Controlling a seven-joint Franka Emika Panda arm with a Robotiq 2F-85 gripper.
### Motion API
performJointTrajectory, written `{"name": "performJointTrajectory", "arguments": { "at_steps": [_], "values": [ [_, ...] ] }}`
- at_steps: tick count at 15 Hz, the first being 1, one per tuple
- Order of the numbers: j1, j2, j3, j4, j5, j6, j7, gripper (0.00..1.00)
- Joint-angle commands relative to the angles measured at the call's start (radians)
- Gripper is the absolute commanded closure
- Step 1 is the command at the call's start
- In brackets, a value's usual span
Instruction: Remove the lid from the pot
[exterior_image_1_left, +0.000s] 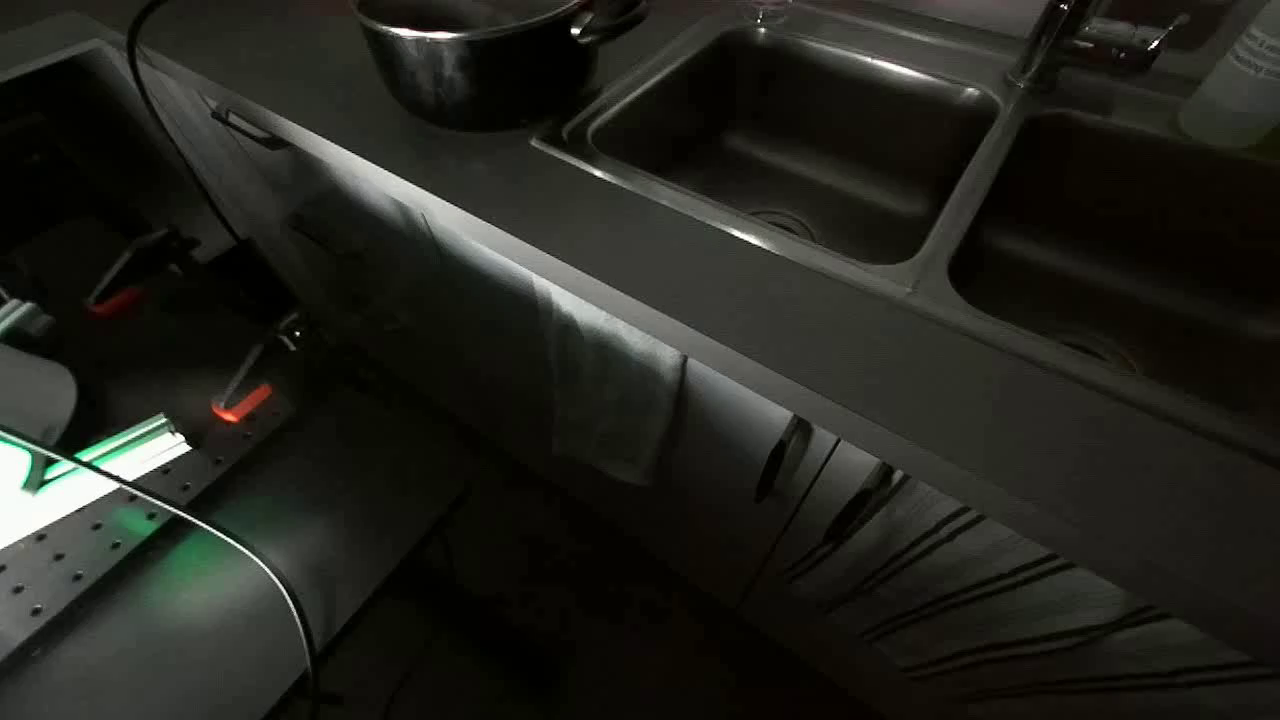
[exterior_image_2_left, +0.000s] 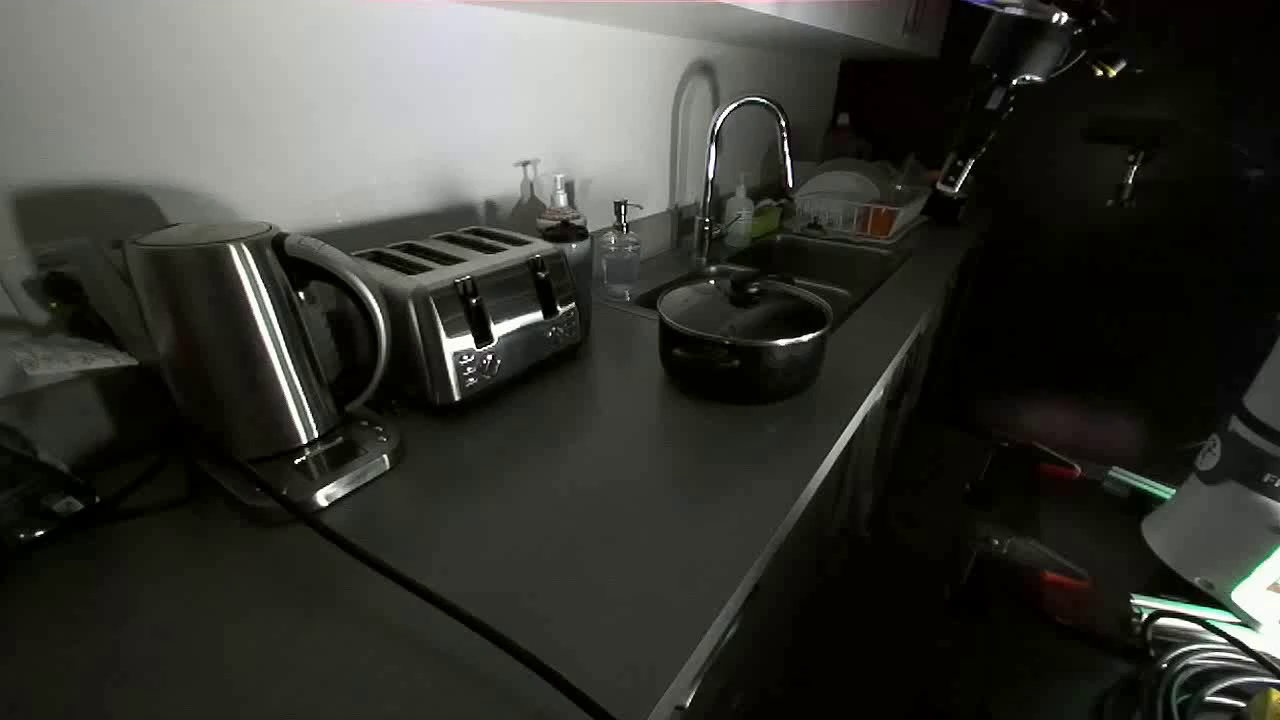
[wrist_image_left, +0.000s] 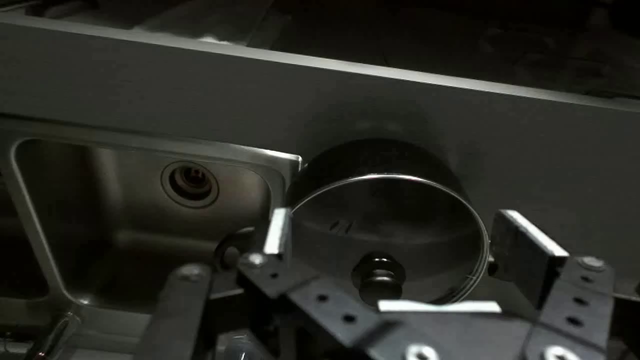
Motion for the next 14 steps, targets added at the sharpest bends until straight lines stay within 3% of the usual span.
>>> {"name": "performJointTrajectory", "arguments": {
  "at_steps": [1, 9, 14],
  "values": [
    [0.000, 0.000, 0.001, 0.003, 0.001, -0.004, 0.000, 0.00],
    [0.010, 0.015, 0.007, 0.012, -0.001, 0.001, -0.005, 0.00],
    [0.052, 0.149, 0.044, 0.087, -0.003, 0.028, 0.005, 0.00]
  ]
}}
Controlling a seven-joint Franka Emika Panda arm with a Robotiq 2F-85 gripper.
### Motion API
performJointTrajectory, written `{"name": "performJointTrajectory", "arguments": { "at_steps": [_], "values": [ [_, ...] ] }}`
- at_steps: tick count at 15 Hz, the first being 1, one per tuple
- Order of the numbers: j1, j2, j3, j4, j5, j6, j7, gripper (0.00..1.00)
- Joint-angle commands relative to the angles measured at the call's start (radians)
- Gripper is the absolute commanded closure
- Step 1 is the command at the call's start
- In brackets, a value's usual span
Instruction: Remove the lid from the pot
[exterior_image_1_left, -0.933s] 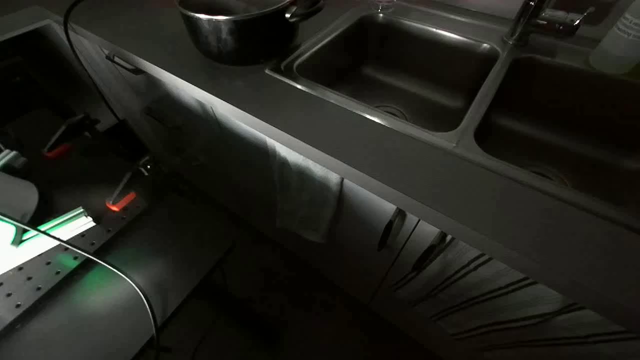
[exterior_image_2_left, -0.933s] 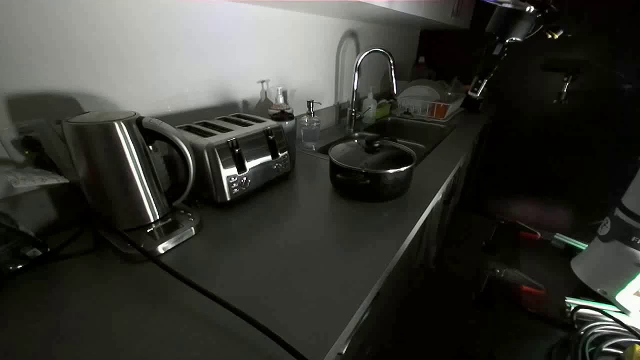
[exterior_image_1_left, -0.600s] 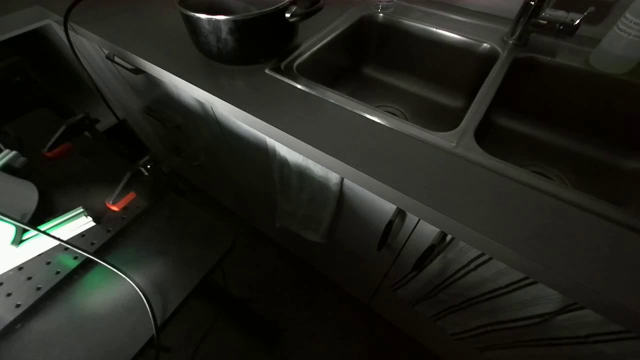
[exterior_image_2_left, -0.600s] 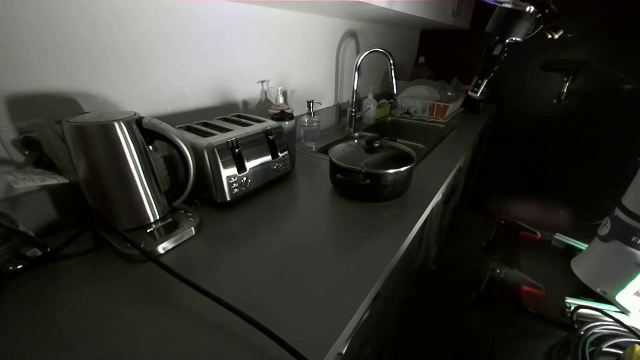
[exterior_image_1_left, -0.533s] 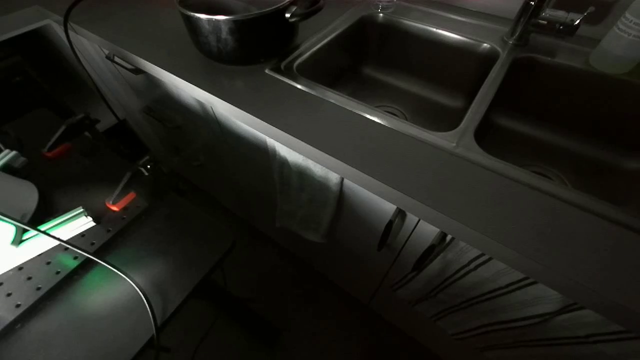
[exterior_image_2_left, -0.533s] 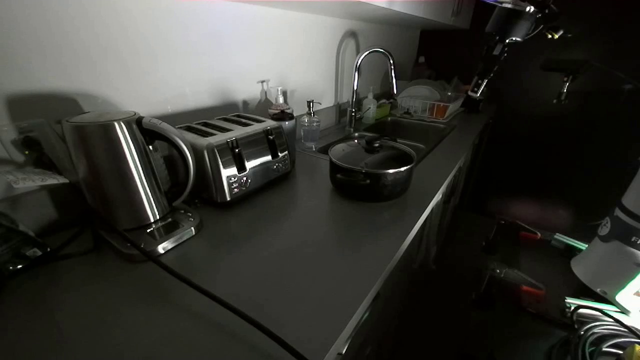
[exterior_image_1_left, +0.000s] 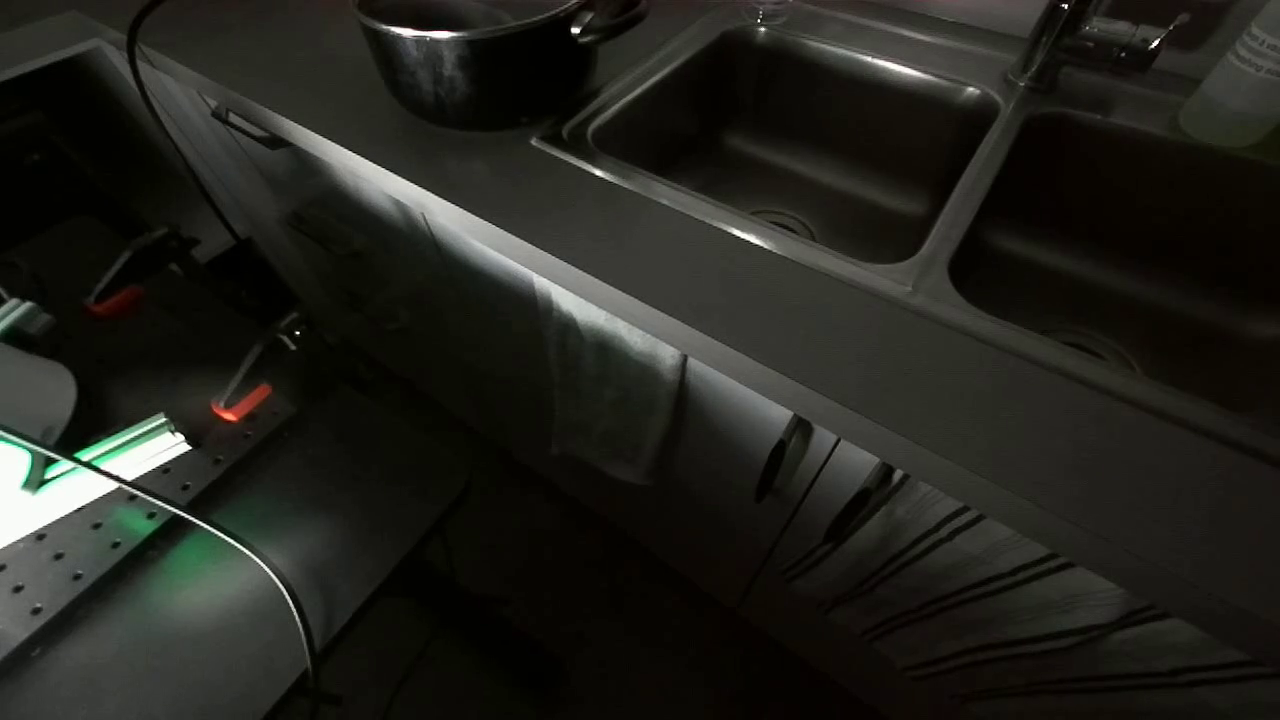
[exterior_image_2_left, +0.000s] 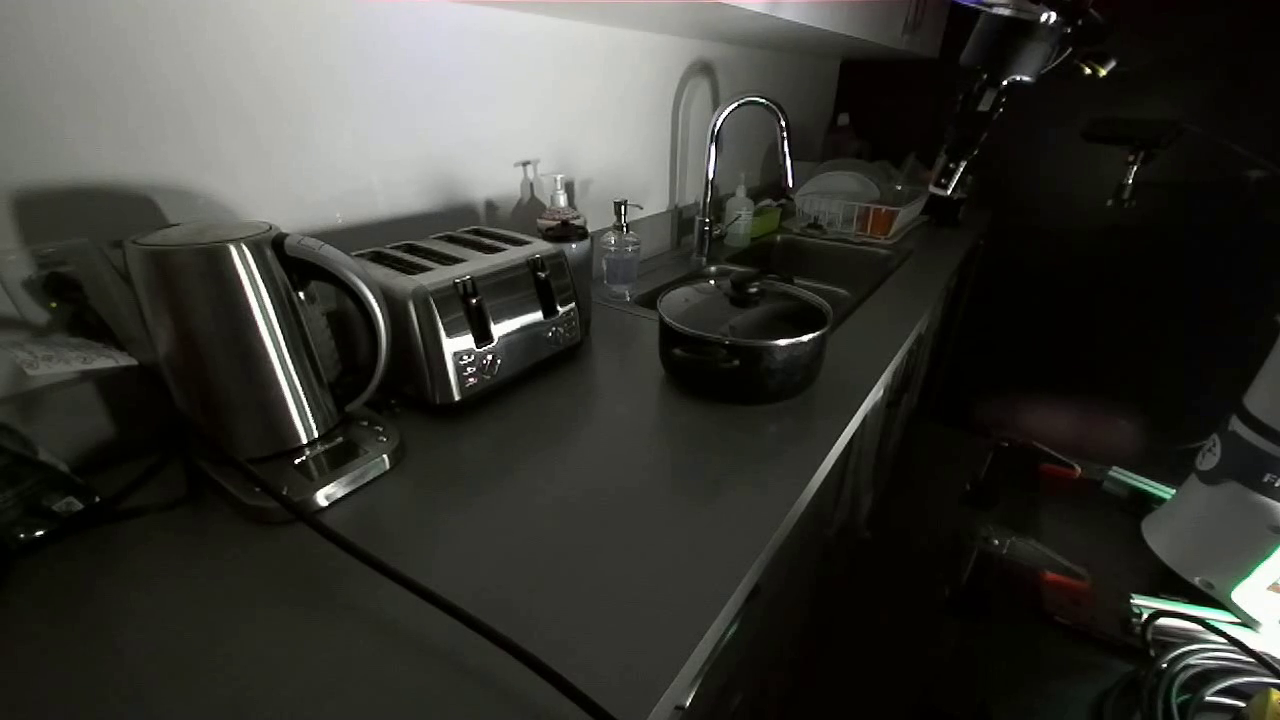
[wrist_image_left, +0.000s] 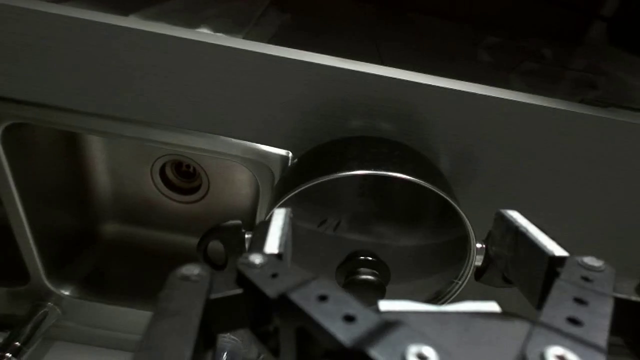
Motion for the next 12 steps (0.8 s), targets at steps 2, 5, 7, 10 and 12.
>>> {"name": "performJointTrajectory", "arguments": {
  "at_steps": [2, 5, 7, 10, 12],
  "values": [
    [0.033, 0.177, 0.025, 0.105, -0.003, 0.040, 0.001, 0.00],
    [0.039, 0.295, 0.022, 0.179, 0.002, 0.061, -0.006, 0.00],
    [0.042, 0.377, 0.018, 0.234, 0.011, 0.070, -0.015, 0.00],
    [0.058, 0.503, 0.013, 0.322, 0.040, 0.080, -0.045, 0.00],
    [0.070, 0.581, 0.017, 0.375, 0.066, 0.089, -0.070, 0.00]
  ]
}}
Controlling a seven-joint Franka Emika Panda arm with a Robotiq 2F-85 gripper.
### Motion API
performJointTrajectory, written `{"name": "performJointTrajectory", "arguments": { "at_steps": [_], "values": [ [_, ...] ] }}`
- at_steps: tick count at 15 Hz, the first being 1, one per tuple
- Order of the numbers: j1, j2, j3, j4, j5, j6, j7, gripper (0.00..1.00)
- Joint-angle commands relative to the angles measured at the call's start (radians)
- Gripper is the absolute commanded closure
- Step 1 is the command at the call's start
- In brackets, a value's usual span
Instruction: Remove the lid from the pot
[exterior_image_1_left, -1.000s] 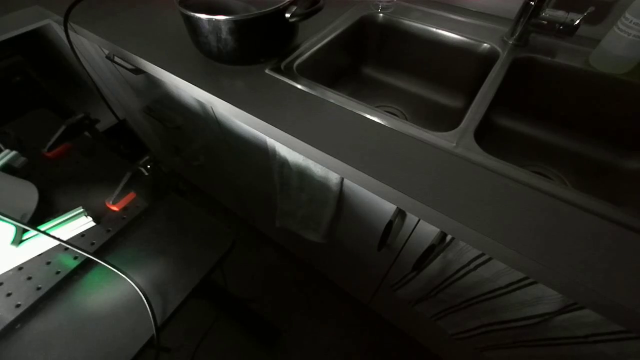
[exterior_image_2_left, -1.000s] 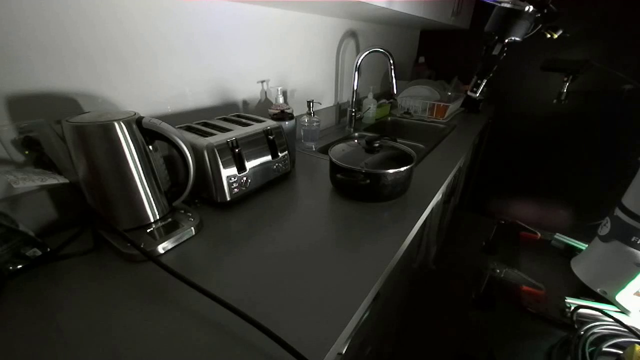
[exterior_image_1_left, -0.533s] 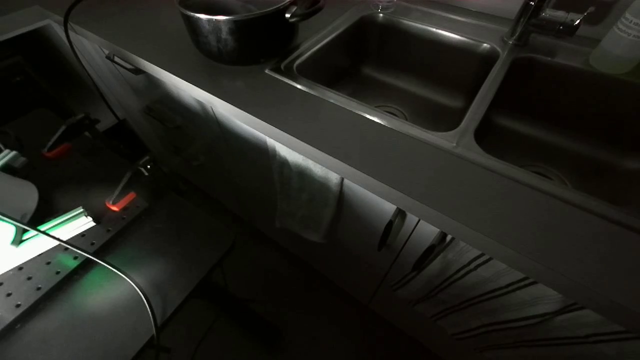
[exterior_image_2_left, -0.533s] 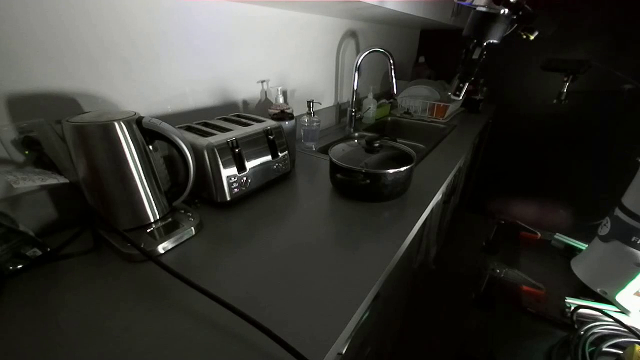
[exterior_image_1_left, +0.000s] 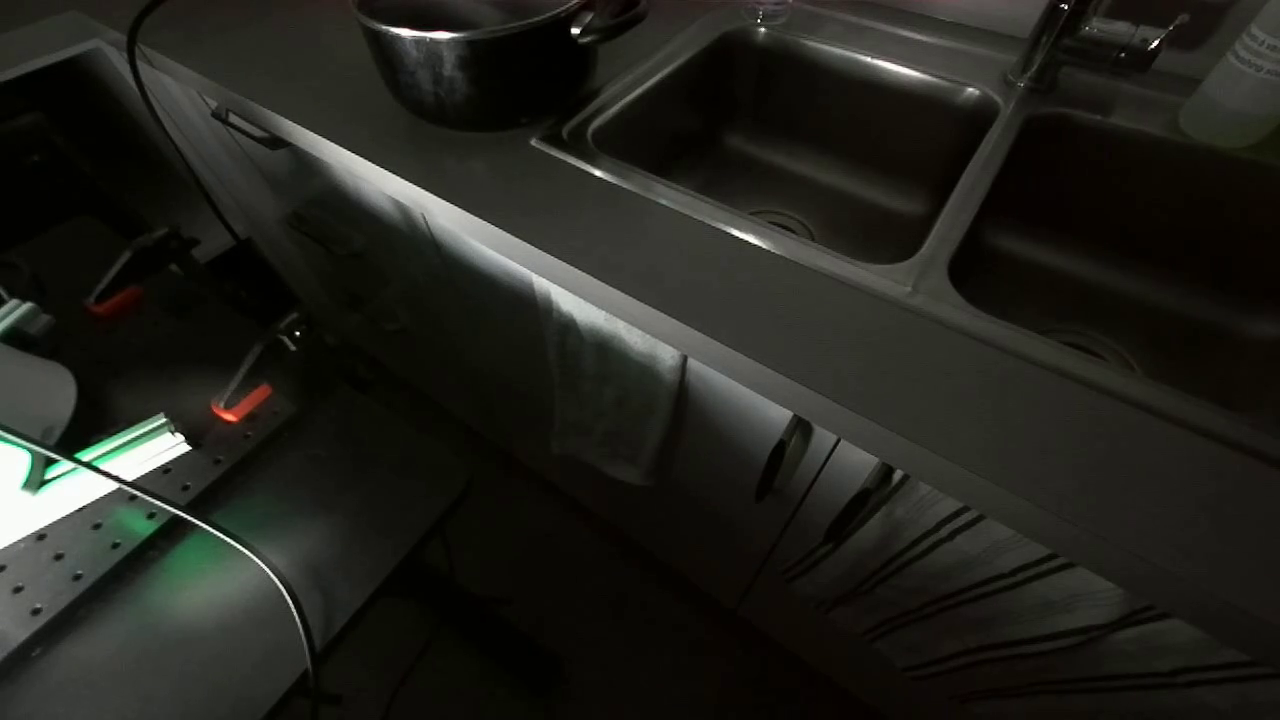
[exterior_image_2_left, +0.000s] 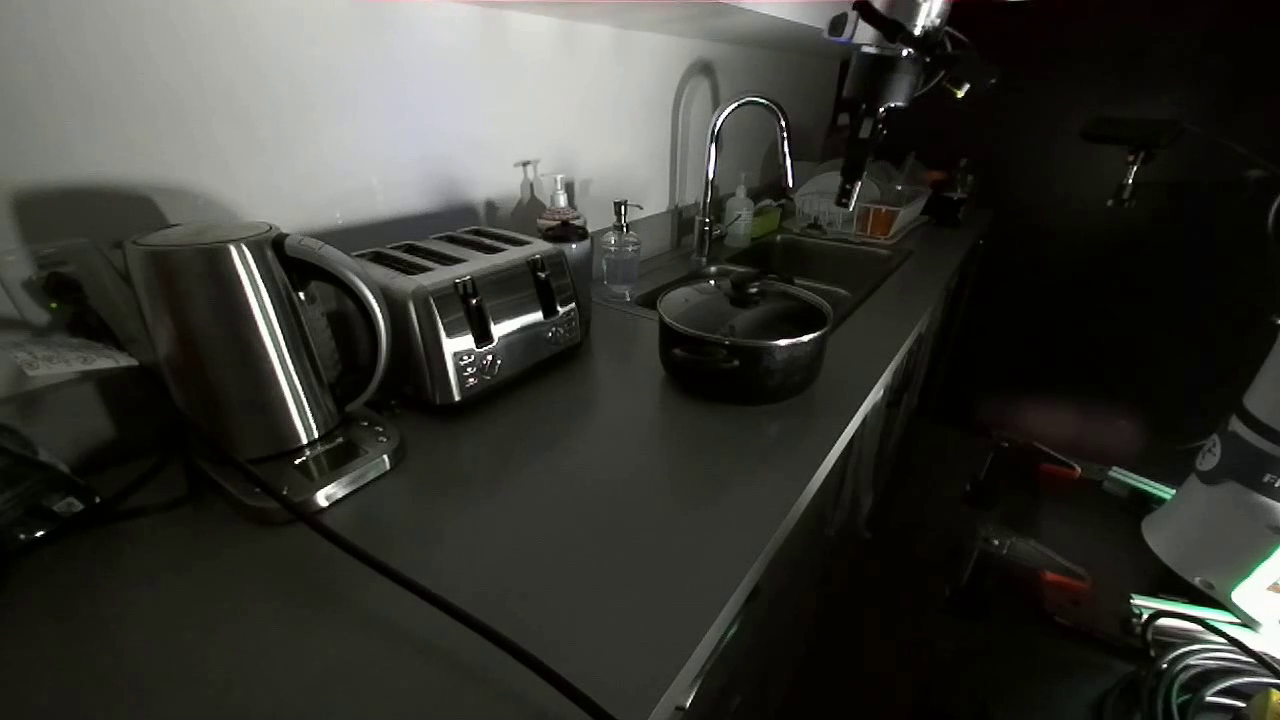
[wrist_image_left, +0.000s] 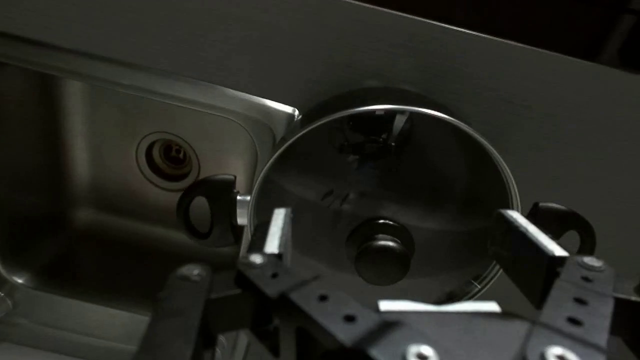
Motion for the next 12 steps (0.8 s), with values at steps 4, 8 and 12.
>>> {"name": "performJointTrajectory", "arguments": {
  "at_steps": [4, 8, 12],
  "values": [
    [0.031, 0.275, 0.008, 0.205, 0.094, 0.017, -0.097, 0.00],
    [0.019, 0.386, 0.033, 0.285, 0.098, 0.019, -0.107, 0.00],
    [0.011, 0.468, 0.058, 0.341, 0.085, 0.024, -0.102, 0.00]
  ]
}}
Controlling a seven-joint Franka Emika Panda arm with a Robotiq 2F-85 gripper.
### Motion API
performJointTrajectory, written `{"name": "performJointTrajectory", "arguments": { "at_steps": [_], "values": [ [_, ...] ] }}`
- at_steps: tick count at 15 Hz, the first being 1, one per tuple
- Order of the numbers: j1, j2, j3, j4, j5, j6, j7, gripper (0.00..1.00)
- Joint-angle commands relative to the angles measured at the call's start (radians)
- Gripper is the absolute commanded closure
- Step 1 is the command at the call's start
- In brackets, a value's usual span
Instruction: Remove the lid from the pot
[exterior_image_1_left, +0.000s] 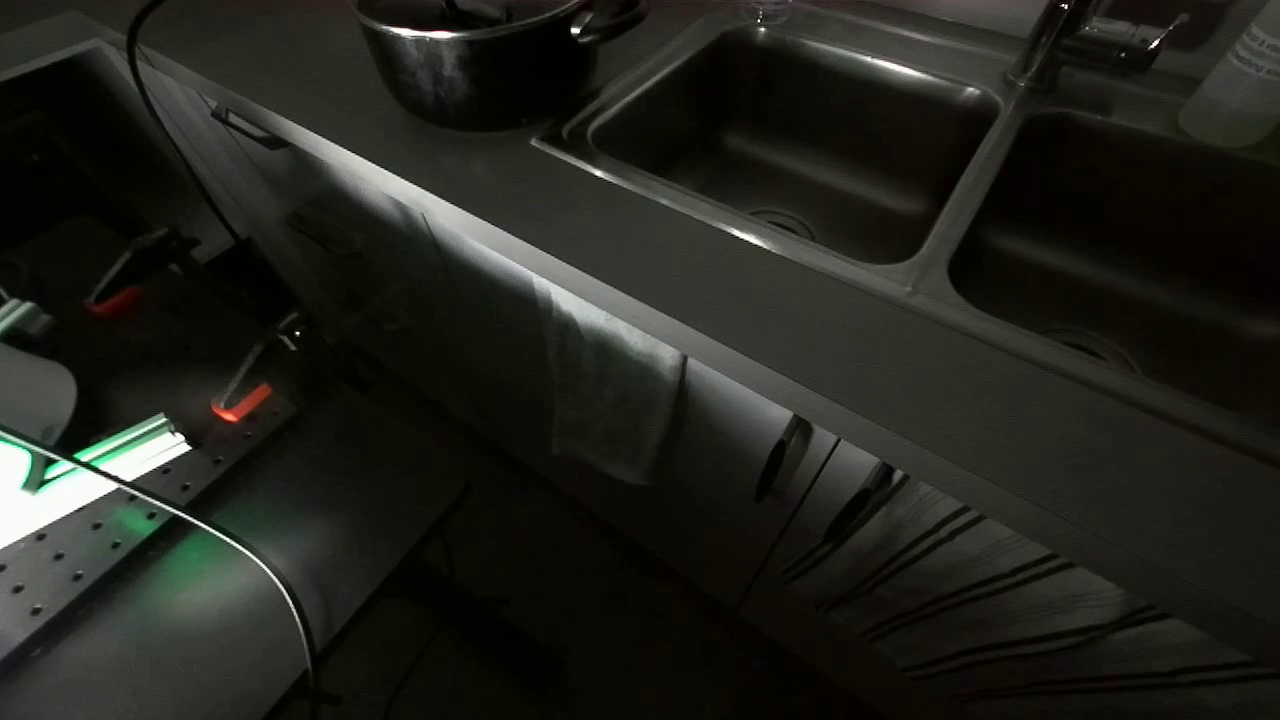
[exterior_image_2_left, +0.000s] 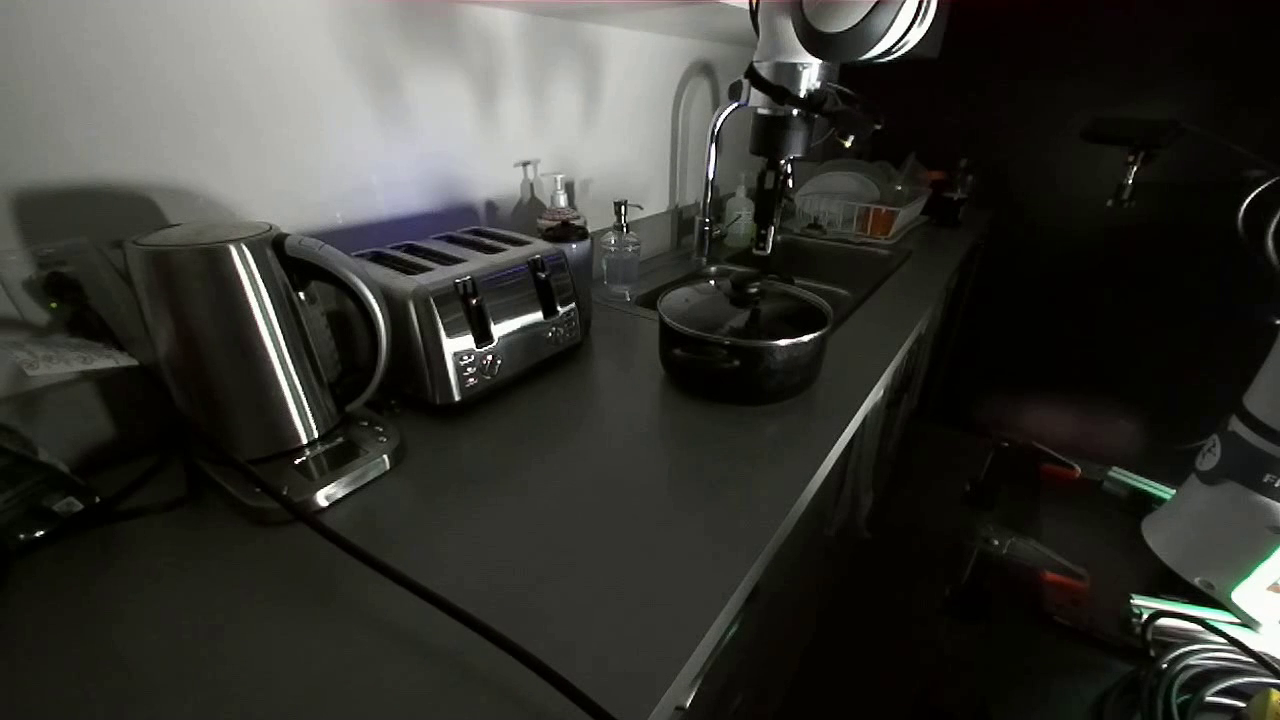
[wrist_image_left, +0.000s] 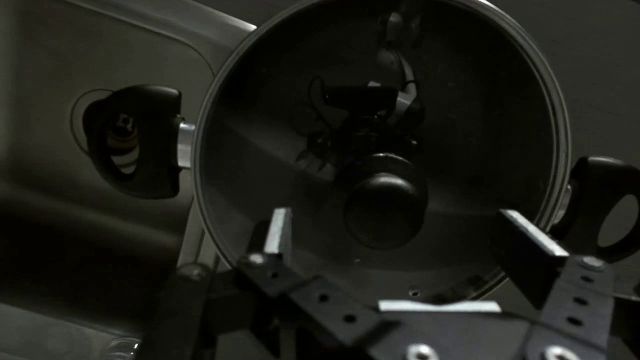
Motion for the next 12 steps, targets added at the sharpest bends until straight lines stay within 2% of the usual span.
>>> {"name": "performJointTrajectory", "arguments": {
  "at_steps": [1, 6, 12],
  "values": [
    [-0.018, 0.085, 0.030, 0.072, 0.001, 0.007, -0.021, 0.00],
    [-0.026, 0.153, 0.052, 0.107, -0.006, 0.007, -0.018, 0.00],
    [-0.036, 0.178, 0.060, 0.112, -0.014, 0.005, -0.016, 0.01]
  ]
}}
